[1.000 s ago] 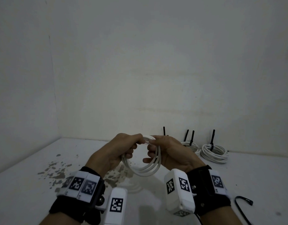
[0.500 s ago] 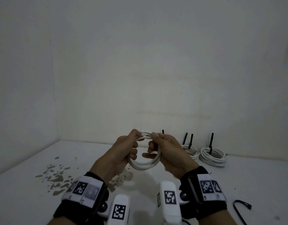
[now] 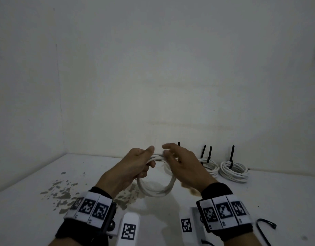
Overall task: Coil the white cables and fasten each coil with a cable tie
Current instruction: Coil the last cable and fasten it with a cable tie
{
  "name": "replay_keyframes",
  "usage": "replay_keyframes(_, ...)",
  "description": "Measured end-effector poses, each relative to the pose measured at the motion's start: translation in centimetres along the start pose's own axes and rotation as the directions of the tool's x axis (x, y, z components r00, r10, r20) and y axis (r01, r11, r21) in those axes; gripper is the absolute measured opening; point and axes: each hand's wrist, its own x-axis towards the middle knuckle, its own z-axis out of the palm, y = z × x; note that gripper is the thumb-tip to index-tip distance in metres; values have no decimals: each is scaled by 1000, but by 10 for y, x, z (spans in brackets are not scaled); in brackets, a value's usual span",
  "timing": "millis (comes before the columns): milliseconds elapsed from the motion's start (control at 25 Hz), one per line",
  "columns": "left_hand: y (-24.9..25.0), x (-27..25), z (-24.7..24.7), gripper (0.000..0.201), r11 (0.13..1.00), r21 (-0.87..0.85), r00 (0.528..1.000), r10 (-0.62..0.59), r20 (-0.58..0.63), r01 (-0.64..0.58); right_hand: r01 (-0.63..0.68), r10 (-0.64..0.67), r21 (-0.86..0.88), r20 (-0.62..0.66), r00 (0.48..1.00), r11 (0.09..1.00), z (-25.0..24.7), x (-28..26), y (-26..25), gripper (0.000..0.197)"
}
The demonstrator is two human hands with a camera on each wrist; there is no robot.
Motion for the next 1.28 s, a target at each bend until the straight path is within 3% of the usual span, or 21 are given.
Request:
replay_keyframes(120, 3, -5, 5, 48, 999, 42, 996, 26, 80, -29, 93, -95, 28, 98, 991, 995, -1, -1, -6, 25)
replay_keyframes(200, 3, -4, 8, 48, 999, 9, 996, 37, 80, -38, 104, -105, 23, 46, 993, 994, 2, 0, -4, 26)
replay_keyframes(320, 0, -3, 7, 55, 999, -14, 998, -47, 47, 48, 69, -68, 48, -23, 997, 996, 6, 1, 0, 29)
replay_keyframes(400, -3, -3, 4, 59, 992, 28, 991, -123, 57, 121, 38, -37, 91, -8, 999, 995, 6, 0, 0, 29)
replay_keyframes(480, -3, -3, 3, 54, 990, -46, 988, -133, 72, 137, 7, -6, 180, -8, 1000, 984, 7, 0, -1, 29)
replay_keyframes(640, -1, 0, 9, 45, 963, -252, 995, -87, 55, 98, -43, 56, 422, -17, 998, 906, 10, 0, -3, 31)
replay_keyframes(800, 3, -2, 11, 42, 960, -270, 995, -53, 80, 73, -78, 82, 675, 27, 996, 733, 2, -3, -8, 34)
replay_keyframes(960, 7, -6, 4, 41, 972, -227, 992, -38, 124, 66, -167, 128, 793, 112, 985, 586, -4, -2, -9, 30)
replay_keyframes(1080, 9, -7, -1, 42, 977, -188, 989, -79, 126, 102, -220, 142, 800, 169, 975, 558, -6, -3, -10, 28)
replay_keyframes(1280, 8, -9, -9, 42, 973, -147, 975, -151, 165, 176, -240, 122, 773, 208, 970, 588, -3, -5, -8, 26)
